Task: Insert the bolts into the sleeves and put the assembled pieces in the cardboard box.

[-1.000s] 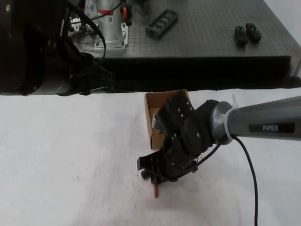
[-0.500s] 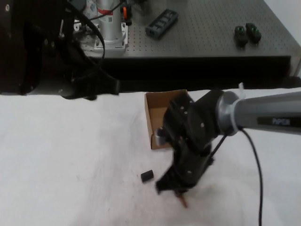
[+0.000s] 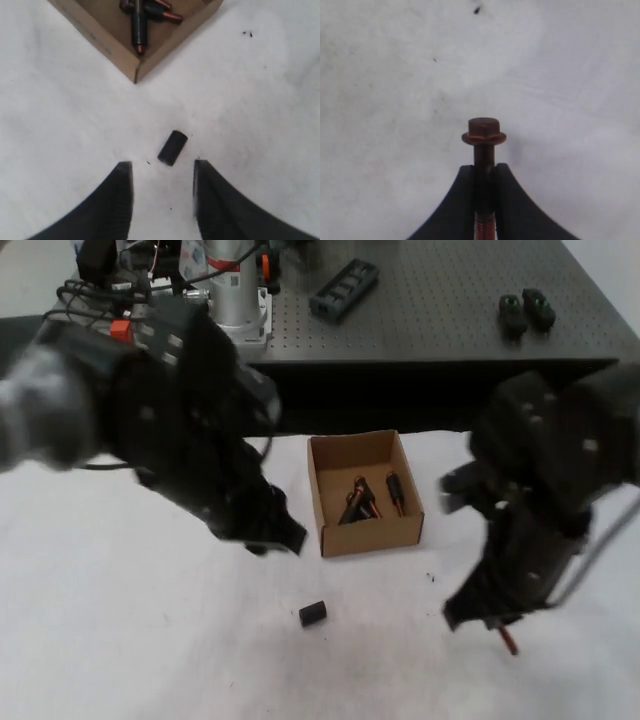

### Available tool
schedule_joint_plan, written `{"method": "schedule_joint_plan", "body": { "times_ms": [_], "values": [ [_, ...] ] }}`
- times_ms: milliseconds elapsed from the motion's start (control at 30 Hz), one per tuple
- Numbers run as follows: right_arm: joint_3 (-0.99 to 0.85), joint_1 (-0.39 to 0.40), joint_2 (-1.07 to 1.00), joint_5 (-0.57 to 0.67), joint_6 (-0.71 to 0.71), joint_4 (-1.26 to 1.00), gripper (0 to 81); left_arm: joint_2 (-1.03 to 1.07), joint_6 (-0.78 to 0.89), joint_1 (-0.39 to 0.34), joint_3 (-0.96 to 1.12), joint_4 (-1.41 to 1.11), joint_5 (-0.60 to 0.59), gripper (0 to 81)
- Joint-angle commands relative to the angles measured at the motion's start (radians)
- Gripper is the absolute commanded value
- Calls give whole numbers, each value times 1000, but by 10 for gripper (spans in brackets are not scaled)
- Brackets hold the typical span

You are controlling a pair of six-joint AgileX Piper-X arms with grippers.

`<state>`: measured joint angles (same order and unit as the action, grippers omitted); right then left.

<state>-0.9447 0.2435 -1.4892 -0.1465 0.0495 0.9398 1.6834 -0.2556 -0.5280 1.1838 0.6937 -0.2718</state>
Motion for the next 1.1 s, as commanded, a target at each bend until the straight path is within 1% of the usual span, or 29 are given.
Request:
{"method": "schedule_joint_plan", "body": {
  "times_ms": [0, 33, 133, 267, 400, 433, 533, 600, 700, 900, 1067],
  "values": [
    [47, -36, 90, 27, 15, -2, 33, -13, -7, 3, 1, 0, -25, 294],
    [62, -46, 119, 32, 15, -2, 33, 20, -58, -13, 26, 24, -4, 294],
    [98, -68, 193, 55, 11, -2, 33, 102, -171, -57, 88, 58, 107, 294],
    [115, -84, 246, 78, 4, -2, 33, 187, -233, -82, 167, 77, 111, 294],
    [115, -84, 255, 92, 5, 0, 33, 253, -297, -96, 227, 129, 114, 294],
    [115, -84, 255, 107, 5, -2, 33, 264, -314, -99, 237, 140, 126, 294],
    [115, -84, 255, 124, -5, -2, 33, 298, -363, -101, 260, 155, 232, 294],
    [115, -84, 255, 124, -8, -2, 33, 313, -378, -101, 263, 161, 255, 294],
    [115, -84, 255, 124, -8, -4, 33, 324, -378, -101, 263, 177, 258, 294],
    [115, -84, 255, 129, -8, -4, 33, 352, -381, -102, 263, 215, 199, 294],
    [115, -84, 255, 147, -11, -4, 33, 354, -381, -103, 263, 243, 180, 294]
  ]
}}
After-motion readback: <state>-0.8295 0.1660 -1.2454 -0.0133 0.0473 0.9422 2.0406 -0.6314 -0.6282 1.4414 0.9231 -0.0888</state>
